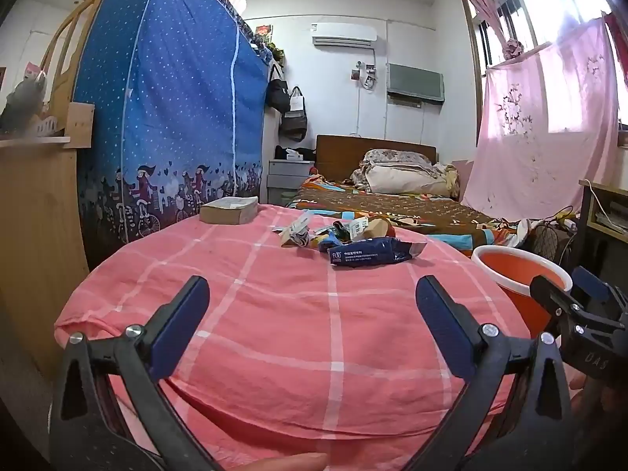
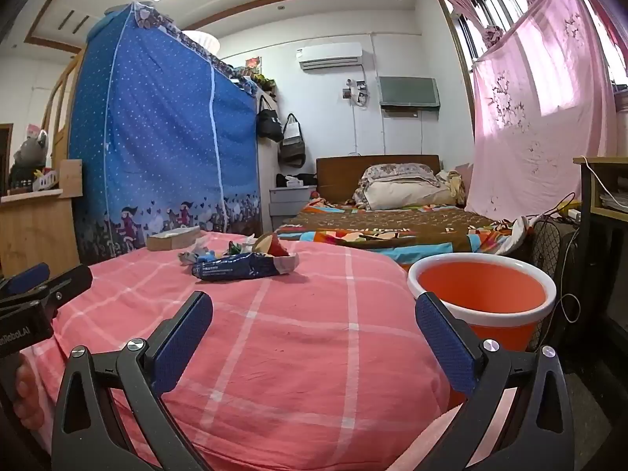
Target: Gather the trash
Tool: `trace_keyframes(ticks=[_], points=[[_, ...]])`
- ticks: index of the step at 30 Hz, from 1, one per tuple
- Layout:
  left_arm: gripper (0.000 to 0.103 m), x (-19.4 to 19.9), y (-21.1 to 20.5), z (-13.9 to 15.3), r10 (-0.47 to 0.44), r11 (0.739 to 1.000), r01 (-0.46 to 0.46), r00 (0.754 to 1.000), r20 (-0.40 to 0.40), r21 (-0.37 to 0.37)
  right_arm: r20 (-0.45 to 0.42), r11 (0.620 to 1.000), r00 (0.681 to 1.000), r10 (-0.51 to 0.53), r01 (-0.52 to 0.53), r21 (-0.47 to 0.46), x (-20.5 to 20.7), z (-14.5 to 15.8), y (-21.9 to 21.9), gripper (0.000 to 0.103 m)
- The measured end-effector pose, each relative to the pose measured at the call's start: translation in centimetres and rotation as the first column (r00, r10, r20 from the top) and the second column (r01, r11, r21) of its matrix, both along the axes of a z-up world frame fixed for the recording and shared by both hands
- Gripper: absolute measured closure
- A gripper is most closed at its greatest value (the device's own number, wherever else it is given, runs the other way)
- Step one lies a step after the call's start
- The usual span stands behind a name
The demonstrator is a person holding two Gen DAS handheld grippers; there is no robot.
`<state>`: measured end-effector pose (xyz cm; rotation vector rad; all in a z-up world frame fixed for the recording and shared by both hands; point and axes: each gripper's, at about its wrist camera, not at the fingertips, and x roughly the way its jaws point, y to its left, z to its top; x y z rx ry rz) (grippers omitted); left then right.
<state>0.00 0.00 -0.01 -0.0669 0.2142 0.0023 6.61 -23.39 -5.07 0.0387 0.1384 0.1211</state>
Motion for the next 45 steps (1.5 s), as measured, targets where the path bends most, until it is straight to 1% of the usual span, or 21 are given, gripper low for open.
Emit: trace_keyframes(ticks=[8, 9, 18, 45], points=[[0.0, 0.25, 0.02, 0.15, -0.004, 1.0, 0.004, 1.0, 0.001, 0.003, 0.002, 1.0, 1.0, 0.002, -0.002, 0.007, -0.05, 0.0, -0.03, 0.0], [0.0, 0.2, 0.06, 0.2, -0.002, 1.0, 0.002, 1.0, -0.002, -0.006, 0.002, 1.0, 1.0, 0.002, -0.002, 0.007, -0.08, 0.01, -0.03, 0.0], [0.0, -0.03, 0.21, 0.16, 0.0, 1.0, 0.0, 1.0, 0.0, -0.01, -0.001, 1.0, 1.0, 0.003, -0.003, 0.009, -0.07, 0.02, 0.02, 0.0], [0.0, -0.26, 0.02, 0.17, 0.0, 1.0, 0.0, 1.0, 0.004, -0.003, -0.008, 1.0, 1.0, 0.003, -0.003, 0.016, -0.01, 0.0, -0.07, 0.0]])
